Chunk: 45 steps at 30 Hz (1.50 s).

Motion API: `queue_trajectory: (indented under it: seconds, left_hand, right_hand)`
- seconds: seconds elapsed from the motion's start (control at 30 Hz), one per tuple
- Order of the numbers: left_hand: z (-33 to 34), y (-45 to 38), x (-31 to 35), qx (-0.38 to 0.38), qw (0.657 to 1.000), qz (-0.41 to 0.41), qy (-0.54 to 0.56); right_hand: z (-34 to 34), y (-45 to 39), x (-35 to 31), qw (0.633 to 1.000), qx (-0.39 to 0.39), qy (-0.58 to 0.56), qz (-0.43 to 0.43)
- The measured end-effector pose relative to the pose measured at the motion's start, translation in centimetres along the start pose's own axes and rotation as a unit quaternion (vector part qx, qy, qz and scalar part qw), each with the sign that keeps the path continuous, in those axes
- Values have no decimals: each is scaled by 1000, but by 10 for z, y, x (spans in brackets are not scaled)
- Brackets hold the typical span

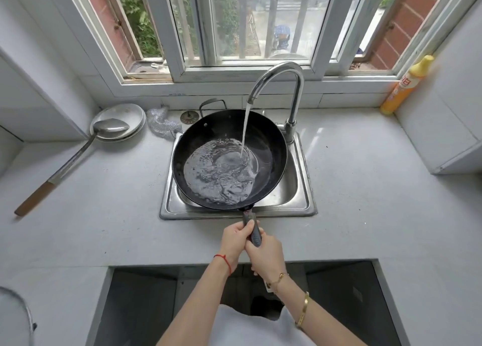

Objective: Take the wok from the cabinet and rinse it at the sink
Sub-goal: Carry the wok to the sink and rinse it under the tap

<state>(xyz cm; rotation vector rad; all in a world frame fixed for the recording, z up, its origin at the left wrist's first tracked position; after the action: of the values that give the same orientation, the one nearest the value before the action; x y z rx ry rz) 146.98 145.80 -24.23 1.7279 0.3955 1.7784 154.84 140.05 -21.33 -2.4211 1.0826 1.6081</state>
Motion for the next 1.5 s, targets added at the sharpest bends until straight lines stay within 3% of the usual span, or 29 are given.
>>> queue_trajectory:
  seconds: [0.3, 0.57, 0.73, 1.13, 1.5]
  left_hand:
    - [-34, -6, 6, 92, 991, 48, -81]
    - [-62, -12, 14, 165, 971, 78, -157]
    - [-69, -13, 26, 188, 948, 90, -240]
    - [-76, -3, 48, 238, 913, 128, -307]
    - [-74, 8, 73, 266, 886, 164, -342]
  right_hand:
    - [40, -5, 16, 988, -93, -94, 84]
    - [70, -5, 16, 954, -179, -192, 143]
    - [83, -7, 14, 940, -192, -223, 170]
    - [100, -8, 15, 903, -261, -274, 201]
    - [118, -4, -4, 838, -332, -372, 221]
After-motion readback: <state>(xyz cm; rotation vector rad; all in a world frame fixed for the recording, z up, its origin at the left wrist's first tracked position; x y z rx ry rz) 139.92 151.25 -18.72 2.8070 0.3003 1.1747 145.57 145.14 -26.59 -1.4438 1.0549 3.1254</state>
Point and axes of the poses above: each hand's wrist, its own y-axis away from the middle knuckle, its own z-axis out of the palm, x = y × z, the point moved 9 cm from there along -y, towards the middle knuckle, and after that the axes turned 6 degrees about x, right-handed, at the moved point
